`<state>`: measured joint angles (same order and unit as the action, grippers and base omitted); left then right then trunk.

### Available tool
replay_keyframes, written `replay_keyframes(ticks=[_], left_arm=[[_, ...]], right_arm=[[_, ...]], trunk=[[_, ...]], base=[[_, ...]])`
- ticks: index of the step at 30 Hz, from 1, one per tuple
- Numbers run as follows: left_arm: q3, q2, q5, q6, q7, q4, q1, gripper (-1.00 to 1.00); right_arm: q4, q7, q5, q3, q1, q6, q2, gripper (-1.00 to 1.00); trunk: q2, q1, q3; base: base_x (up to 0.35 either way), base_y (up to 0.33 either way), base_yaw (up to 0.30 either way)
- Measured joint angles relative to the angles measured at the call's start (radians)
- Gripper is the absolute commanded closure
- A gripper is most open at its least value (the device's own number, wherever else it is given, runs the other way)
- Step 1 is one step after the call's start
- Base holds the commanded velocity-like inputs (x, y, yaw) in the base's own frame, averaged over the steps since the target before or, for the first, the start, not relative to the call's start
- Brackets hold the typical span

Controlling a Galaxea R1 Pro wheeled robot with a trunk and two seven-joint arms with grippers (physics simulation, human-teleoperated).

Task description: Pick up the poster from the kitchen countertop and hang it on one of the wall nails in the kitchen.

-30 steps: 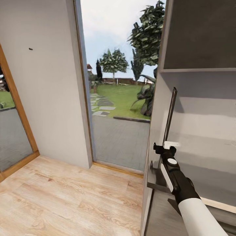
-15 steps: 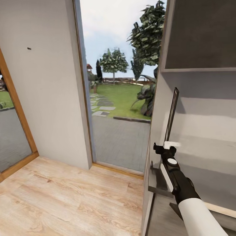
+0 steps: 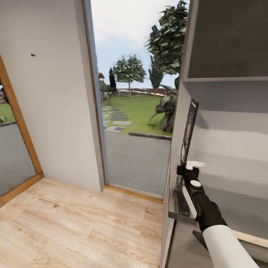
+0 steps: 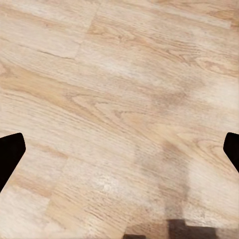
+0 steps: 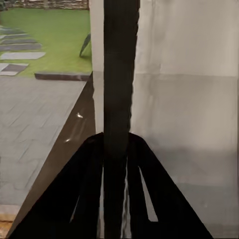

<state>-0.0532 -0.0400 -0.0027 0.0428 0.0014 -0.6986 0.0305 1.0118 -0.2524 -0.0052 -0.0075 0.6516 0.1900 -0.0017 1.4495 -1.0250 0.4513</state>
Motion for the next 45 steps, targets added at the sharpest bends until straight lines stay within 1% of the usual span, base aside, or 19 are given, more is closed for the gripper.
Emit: replay_keyframes(ticks=[7, 22, 23, 26, 28, 30, 38, 45], left_arm=[[0.0, 0.0, 0.0, 0.0, 0.0, 0.0, 0.0, -1.0], [0.0, 0.0, 0.0, 0.0, 0.0, 0.0, 0.0, -1.0], [0.0, 0.0, 0.0, 0.001, 0.0, -0.001, 0.0, -1.0], [-0.002, 0.0, 0.0, 0.002, 0.0, -0.002, 0.0, -1.0], [-0.017, 0.0, 0.0, 0.002, -0.001, -0.004, 0.0, -1.0], [-0.022, 0.0, 0.0, 0.002, -0.001, -0.004, 0.0, -1.0], [-0.028, 0.0, 0.0, 0.001, -0.001, -0.002, 0.0, -1.0], [-0.028, 0.0, 0.0, 0.001, -0.001, -0.002, 0.0, -1.0]], right_arm=[[0.0, 0.001, -0.003, 0.0, 0.0, 0.0, -0.007, 1.0], [0.0, -0.002, -0.004, 0.0, 0.0, -0.001, -0.007, 1.0], [0.013, -0.007, -0.005, 0.0, 0.001, 0.011, -0.006, 1.0], [0.016, -0.007, -0.006, 0.0, 0.001, 0.014, -0.006, 1.0], [0.017, -0.008, -0.006, 0.0, 0.001, 0.016, -0.006, 1.0], [0.017, -0.008, -0.006, 0.0, 0.001, 0.016, -0.006, 1.0], [0.017, -0.008, -0.006, 0.0, 0.001, 0.016, -0.006, 1.0], [0.017, -0.009, -0.006, 0.001, 0.001, 0.016, -0.005, 1.0]], trunk=[[0.0, 0.0, 0.0], [0.0, 0.0, 0.0], [0.0, 0.0, 0.0], [0.0, 0.0, 0.0], [0.0, 0.0, 0.0], [0.0, 0.0, 0.0], [0.0, 0.0, -0.001], [0.0, 0.0, -0.005]], base=[[0.0, 0.0, 0.0], [0.0, 0.0, 0.0], [0.0, 0.0, 0.0], [0.0, 0.0, 0.0], [0.0, 0.0, 0.0], [0.0, 0.0, 0.0], [0.0, 0.231, 0.025], [-0.012, 0.29, 0.224]])
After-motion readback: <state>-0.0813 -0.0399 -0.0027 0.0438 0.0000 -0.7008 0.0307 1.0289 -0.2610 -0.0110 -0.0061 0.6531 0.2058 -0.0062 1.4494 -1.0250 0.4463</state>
